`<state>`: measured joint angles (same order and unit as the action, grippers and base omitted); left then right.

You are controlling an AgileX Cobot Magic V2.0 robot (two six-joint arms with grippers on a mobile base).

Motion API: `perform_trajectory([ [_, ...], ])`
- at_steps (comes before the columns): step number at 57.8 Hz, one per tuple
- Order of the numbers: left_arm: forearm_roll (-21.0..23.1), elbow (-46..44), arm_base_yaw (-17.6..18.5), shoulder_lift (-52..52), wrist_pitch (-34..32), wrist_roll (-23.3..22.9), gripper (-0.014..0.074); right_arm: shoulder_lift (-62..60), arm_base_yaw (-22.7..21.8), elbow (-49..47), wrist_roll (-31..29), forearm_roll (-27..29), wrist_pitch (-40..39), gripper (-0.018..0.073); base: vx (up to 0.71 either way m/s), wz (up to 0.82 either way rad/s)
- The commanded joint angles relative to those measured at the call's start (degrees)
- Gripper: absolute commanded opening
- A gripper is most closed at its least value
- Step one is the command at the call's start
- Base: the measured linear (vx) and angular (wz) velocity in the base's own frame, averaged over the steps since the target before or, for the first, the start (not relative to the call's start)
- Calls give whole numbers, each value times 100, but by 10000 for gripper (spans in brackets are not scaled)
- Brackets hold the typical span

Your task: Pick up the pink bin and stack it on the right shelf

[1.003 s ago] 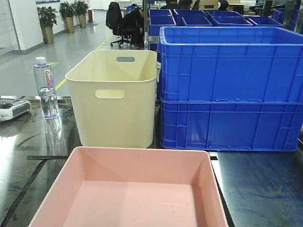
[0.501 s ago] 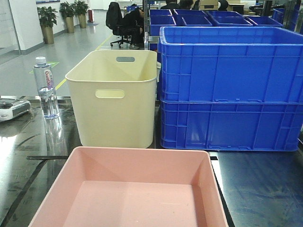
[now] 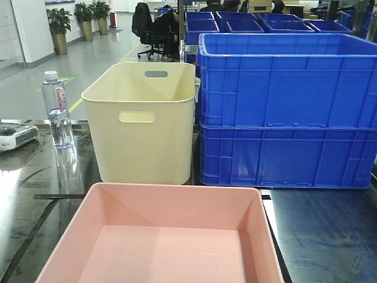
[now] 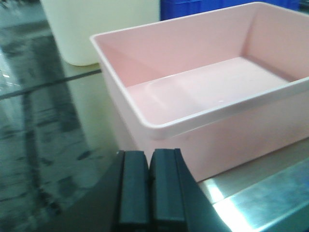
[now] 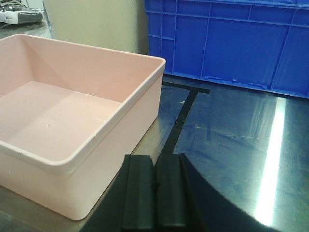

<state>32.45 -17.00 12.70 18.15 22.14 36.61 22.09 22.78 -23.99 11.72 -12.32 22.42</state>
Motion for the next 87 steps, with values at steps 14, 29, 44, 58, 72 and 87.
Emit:
perform_trajectory([
  [14,-1929,1506,-646,-1743,-1542,-2483,-5,21,-18,-158,-59,-82,-478,-11,0,0],
  [29,-2727,1949,-801,-1969,-1735,-3123,-5,37,-18,-158,-59,-82,-474,-11,0,0],
  [44,-2764,1949,-801,-1969,-1736,-3123,-5,43,-18,-154,-59,-82,-474,-11,0,0],
  [58,-2764,1949,-801,-1969,-1736,-3123,-5,43,-18,-154,-59,-82,-474,-11,0,0],
  [72,-2764,1949,-801,-1969,-1736,-3123,-5,43,-18,-154,-59,-82,-474,-11,0,0],
  [87,-2764,1949,-801,-1969,-1736,-3123,-5,36,-18,-84,-59,-88,-502,-11,0,0],
])
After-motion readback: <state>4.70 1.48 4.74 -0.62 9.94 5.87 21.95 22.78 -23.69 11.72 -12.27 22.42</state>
